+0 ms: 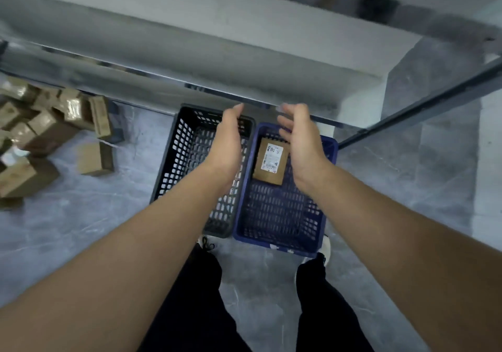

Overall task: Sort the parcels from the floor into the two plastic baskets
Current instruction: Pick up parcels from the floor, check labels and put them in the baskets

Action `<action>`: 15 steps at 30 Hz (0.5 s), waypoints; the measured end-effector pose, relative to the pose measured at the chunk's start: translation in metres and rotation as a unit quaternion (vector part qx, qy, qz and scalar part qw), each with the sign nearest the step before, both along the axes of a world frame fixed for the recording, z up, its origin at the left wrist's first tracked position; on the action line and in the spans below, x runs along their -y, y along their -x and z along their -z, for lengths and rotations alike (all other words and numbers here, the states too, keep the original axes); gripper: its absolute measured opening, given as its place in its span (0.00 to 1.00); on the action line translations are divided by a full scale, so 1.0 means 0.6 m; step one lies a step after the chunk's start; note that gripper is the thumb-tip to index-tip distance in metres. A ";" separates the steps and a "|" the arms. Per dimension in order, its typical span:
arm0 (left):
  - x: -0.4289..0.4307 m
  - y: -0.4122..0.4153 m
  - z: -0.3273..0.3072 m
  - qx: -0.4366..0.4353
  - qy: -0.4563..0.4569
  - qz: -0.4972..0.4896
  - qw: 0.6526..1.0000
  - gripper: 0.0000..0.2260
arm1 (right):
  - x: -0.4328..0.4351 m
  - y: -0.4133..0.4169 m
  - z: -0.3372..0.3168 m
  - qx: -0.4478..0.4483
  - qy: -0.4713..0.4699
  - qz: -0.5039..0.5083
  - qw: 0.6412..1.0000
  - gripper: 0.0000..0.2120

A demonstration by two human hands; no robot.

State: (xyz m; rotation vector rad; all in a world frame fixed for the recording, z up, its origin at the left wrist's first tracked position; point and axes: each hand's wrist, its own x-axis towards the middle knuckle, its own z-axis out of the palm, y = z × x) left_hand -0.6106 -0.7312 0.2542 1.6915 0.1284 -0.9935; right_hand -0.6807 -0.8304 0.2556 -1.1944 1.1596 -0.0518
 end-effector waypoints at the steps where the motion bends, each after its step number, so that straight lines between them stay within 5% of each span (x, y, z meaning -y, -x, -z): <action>1: -0.009 -0.007 -0.039 0.008 0.007 -0.002 1.000 0.24 | -0.009 -0.007 -0.038 0.014 0.013 -0.002 1.000 0.23; 5: -0.044 -0.048 -0.170 0.046 0.055 0.028 0.997 0.25 | -0.046 -0.032 -0.182 0.057 0.059 -0.022 0.996 0.20; 15: -0.129 -0.107 -0.449 0.132 0.126 -0.010 0.983 0.20 | -0.122 -0.085 -0.476 0.185 0.143 0.015 0.972 0.32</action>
